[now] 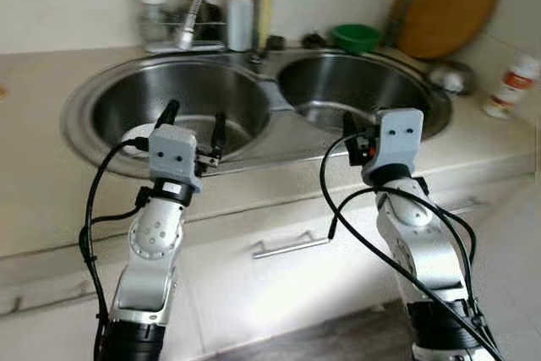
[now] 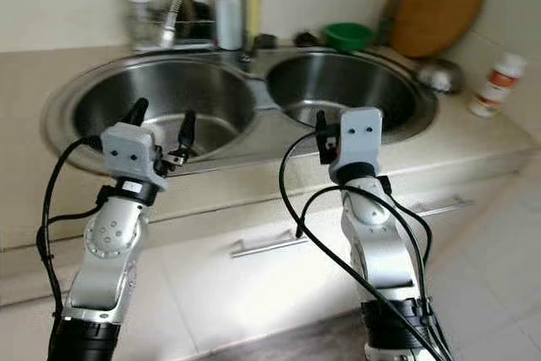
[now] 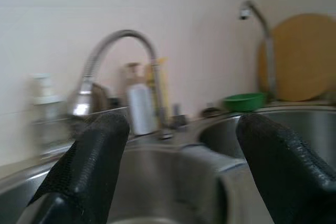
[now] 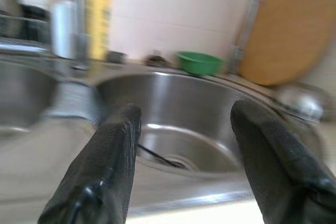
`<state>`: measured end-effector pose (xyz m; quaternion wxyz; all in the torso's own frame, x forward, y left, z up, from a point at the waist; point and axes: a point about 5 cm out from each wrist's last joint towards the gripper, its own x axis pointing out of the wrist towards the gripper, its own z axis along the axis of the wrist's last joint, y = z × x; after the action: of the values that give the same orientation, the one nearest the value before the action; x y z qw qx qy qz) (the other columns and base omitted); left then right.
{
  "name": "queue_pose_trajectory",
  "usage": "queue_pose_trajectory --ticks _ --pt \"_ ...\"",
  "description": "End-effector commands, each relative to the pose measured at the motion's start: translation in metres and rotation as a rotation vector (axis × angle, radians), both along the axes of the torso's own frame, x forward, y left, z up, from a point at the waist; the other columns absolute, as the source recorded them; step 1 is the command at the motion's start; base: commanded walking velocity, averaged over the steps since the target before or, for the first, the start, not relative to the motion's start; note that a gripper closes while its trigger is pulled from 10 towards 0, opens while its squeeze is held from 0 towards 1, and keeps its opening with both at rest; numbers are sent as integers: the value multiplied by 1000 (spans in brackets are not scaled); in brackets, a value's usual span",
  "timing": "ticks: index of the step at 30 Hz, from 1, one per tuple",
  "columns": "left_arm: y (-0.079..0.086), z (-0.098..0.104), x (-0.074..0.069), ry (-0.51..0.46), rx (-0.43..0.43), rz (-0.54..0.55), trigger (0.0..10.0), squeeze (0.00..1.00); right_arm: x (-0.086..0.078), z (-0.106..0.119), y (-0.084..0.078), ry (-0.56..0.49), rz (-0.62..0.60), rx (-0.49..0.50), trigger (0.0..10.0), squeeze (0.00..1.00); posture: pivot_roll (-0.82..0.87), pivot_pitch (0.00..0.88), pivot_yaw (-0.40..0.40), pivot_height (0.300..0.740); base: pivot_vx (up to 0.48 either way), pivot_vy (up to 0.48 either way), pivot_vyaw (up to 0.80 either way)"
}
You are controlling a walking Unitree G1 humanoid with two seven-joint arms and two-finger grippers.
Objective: Kitchen organization
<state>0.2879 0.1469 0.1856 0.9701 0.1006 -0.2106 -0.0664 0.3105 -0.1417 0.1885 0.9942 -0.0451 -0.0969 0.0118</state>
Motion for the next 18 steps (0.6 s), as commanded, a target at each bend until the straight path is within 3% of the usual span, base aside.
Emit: queue_pose_trajectory --ticks 1,8,14,18 --pt "-3 2 0 -14 12 -11 10000 0 -5 7 -1 -37 -5 -13 10000 0 -35 0 -81 740 0 0 -800" --pt "-5 4 -2 -34 21 -25 10000 0 -8 7 3 -51 10 1 10000 0 -33 0 -81 740 0 0 -800" --pt "-6 6 -3 -44 8 -38 10000 0 -9 8 5 -57 17 2 10000 0 -32 0 -82 740 0 0 0" --pt "-7 5 -2 -36 4 -44 10000 0 -10 8 5 -58 17 2 10000 0 -33 0 -81 740 -72 0 -800"
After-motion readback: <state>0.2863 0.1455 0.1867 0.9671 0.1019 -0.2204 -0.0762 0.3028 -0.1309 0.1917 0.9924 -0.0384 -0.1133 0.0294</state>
